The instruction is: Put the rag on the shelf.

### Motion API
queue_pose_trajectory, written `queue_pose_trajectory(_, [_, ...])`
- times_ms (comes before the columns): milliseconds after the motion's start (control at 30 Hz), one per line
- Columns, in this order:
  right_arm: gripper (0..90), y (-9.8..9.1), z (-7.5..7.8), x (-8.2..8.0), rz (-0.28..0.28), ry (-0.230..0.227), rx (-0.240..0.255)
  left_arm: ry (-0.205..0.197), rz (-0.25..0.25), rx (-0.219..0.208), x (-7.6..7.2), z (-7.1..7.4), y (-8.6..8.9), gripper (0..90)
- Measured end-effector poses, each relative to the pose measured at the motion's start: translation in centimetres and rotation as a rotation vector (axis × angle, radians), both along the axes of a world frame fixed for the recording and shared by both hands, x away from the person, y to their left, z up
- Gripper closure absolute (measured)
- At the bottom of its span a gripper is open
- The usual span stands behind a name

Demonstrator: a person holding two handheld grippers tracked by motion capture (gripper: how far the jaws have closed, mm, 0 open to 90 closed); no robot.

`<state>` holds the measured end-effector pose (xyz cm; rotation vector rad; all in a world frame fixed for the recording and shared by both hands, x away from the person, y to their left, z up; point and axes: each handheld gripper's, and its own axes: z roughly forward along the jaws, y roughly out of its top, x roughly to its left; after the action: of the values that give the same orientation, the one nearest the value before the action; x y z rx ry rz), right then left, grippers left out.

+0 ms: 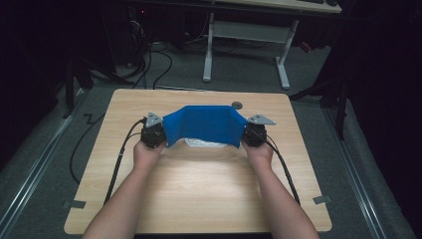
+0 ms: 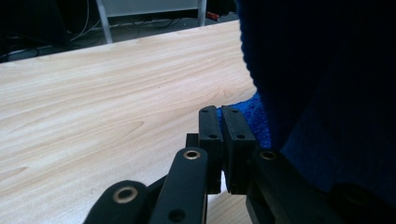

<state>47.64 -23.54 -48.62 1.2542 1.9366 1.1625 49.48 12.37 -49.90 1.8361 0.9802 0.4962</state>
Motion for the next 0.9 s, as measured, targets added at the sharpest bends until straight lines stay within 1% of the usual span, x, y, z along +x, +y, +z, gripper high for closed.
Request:
queue_pose_trajectory(67, [88.6, -0.1, -0.2, 0.0, 0.001, 0.003, 0.000, 0.005, 0.000, 0.001, 0.0, -0.2, 0.0, 87.5])
queue_pose_trajectory(100, [88.5, -0.1, -0.5, 0.0, -0.006, 0.012, 0.004, 0.008, 0.000, 0.001, 0.0, -0.3, 0.0, 87.5])
queue_pose_trajectory(200, [88.5, -0.2, -1.0, -0.1, -0.006, 0.023, 0.000, 0.018, -0.005, -0.003, -0.1, -0.7, -0.2, 87.3])
queue_pose_trajectory(267, [88.5, -0.2, -1.0, -0.1, -0.007, 0.026, -0.001, 0.023, -0.009, 0.000, -0.1, -0.8, -0.2, 87.3])
queue_pose_trajectory(333, [88.4, -0.3, -1.4, -0.1, -0.011, 0.027, 0.004, 0.025, -0.013, -0.002, -0.2, -1.0, -0.3, 86.9])
queue_pose_trajectory(433, [87.8, -0.5, -1.6, -0.1, -0.013, 0.031, 0.006, 0.034, -0.018, -0.015, -0.2, -1.2, -0.4, 85.9])
queue_pose_trajectory(467, [86.5, -0.6, -1.7, -0.2, -0.012, 0.036, 0.013, 0.034, -0.018, -0.017, -0.2, -1.1, -0.3, 84.8])
queue_pose_trajectory(533, [84.4, -0.8, -1.7, -0.3, -0.015, 0.038, 0.014, 0.034, -0.014, -0.017, -0.2, -1.0, -0.2, 82.6])
queue_pose_trajectory(600, [79.9, -0.9, -1.4, -0.3, -0.018, 0.035, 0.009, 0.032, -0.003, -0.018, -0.2, -0.9, -0.1, 78.3])
queue_pose_trajectory(700, [77.7, -1.1, -1.2, -0.3, -0.025, 0.030, 0.010, 0.025, 0.008, -0.022, -0.2, -0.6, 0.1, 76.2])
queue_pose_trajectory(733, [75.8, -1.2, -0.9, -0.3, -0.029, 0.026, 0.016, 0.021, 0.018, -0.021, -0.3, -0.3, 0.3, 72.8])
queue_pose_trajectory(767, [75.8, -1.2, -0.9, -0.3, -0.029, 0.026, 0.016, 0.021, 0.018, -0.021, -0.3, -0.3, 0.3, 71.0])
queue_pose_trajectory(833, [73.7, -1.3, -0.7, -0.4, -0.034, 0.020, 0.016, 0.021, 0.029, -0.026, -0.3, 0.0, 0.6, 70.2])
queue_pose_trajectory(900, [72.5, -1.5, -0.5, -0.4, -0.037, 0.018, 0.018, 0.014, 0.035, -0.023, -0.3, 0.3, 0.9, 68.9])
